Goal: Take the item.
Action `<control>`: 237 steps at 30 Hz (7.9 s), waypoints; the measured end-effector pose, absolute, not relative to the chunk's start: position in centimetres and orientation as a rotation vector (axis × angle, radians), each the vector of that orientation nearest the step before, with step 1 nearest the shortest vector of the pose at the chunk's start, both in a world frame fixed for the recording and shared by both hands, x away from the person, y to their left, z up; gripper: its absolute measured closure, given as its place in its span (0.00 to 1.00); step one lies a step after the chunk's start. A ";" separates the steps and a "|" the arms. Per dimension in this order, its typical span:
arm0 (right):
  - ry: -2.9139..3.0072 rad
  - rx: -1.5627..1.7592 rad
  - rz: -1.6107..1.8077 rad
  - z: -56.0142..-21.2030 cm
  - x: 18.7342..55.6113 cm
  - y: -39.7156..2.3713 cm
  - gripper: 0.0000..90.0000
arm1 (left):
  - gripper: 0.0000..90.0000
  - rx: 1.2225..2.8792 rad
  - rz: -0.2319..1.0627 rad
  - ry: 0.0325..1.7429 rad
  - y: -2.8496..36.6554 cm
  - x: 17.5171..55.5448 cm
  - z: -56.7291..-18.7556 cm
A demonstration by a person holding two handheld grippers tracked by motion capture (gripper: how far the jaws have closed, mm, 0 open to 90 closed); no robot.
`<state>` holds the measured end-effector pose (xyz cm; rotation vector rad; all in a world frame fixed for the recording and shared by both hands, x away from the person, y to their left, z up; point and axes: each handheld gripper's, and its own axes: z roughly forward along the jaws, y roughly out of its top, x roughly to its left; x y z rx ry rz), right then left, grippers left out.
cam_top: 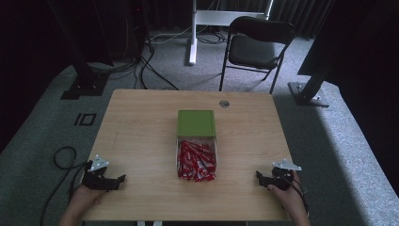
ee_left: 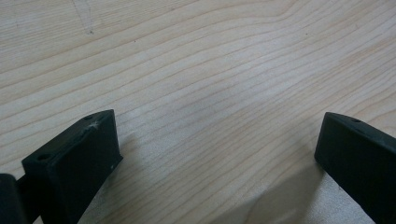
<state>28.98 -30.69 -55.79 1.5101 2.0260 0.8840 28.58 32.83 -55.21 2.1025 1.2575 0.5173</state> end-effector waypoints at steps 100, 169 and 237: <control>2.163 1.144 1.250 -44.1 30.9 -20.4 0.16 | 0.01 2.109 0.512 1.246 32.9 28.6 -55.2; 2.482 0.959 0.936 -47.1 34.3 -7.0 0.80 | 0.01 2.111 0.512 1.245 32.9 28.6 -55.2; 2.091 1.112 1.484 -41.7 32.6 -13.8 0.91 | 0.01 2.108 0.511 1.246 32.9 28.6 -55.2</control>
